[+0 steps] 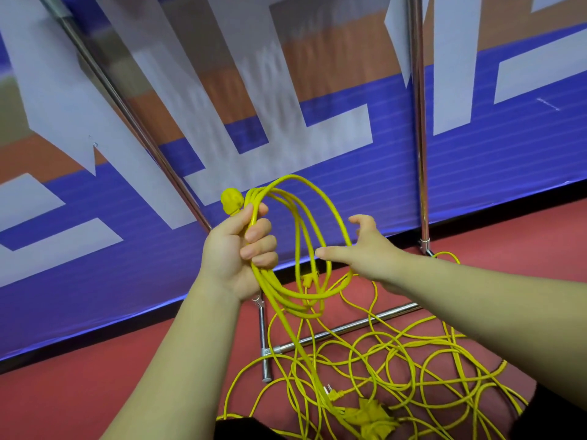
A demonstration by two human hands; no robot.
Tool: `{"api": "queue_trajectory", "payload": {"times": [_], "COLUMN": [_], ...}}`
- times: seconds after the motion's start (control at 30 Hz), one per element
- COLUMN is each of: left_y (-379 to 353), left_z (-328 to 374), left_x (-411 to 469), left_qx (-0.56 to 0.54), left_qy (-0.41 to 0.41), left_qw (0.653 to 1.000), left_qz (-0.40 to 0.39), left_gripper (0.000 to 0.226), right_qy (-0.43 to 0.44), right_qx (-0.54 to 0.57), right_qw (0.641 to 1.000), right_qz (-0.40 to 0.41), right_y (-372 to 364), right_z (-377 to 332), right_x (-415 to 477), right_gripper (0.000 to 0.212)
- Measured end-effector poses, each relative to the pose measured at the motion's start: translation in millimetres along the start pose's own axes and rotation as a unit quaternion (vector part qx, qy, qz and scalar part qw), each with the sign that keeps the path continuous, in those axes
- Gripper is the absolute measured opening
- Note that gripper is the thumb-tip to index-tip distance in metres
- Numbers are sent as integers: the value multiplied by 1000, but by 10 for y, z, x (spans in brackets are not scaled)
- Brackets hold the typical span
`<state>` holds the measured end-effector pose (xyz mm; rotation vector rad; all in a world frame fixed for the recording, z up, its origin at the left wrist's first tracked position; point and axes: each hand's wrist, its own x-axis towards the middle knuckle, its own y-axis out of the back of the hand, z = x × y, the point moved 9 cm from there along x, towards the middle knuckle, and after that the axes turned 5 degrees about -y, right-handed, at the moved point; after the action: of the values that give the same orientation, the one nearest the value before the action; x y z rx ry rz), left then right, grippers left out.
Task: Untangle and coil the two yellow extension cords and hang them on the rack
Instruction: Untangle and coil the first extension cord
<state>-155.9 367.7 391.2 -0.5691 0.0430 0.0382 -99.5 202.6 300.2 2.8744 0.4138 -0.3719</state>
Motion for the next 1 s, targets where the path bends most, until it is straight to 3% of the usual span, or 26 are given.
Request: {"api": "queue_trajectory", "payload": {"times": [0.1, 0.17, 0.3, 0.37, 0.43, 0.53, 0.6, 0.67, 1.0], "left_y": [-133, -215, -183, -58, 220, 694, 831, 855, 599], "left_z": [-46, -69, -32, 16, 55, 79, 70, 86, 173], "left_x": [-51, -89, -97, -56, 36, 96, 111, 124, 41], "left_qx": [-52, -93, -143, -136, -89, 5, 34, 57, 132], "left_qy": [60, 91, 100, 81, 45, 4, -3, -7, -80], "left_qw": [991, 976, 958, 967, 991, 995, 987, 984, 982], "left_qz": [-107, -173, -228, -200, -87, 103, 154, 167, 113], "left_gripper": [24, 26, 28, 22, 13, 12, 9, 1, 30], "right_qy": [-19, -37, -44, -30, 2, 52, 72, 81, 142], "right_qx": [64, 117, 204, 227, 236, 245, 233, 218, 112], "right_qw": [997, 991, 966, 960, 961, 961, 964, 969, 984], "right_qz": [-23, -59, -151, -163, -146, -115, -106, -85, 1], "right_y": [49, 21, -59, -29, 54, 186, 221, 251, 428], "right_z": [-3, 2, -97, -164, -286, -439, -488, -504, -602], "right_x": [81, 139, 138, 130, 112, 100, 84, 68, -25], "right_gripper": [127, 127, 41, 24, 19, 32, 39, 42, 33]}}
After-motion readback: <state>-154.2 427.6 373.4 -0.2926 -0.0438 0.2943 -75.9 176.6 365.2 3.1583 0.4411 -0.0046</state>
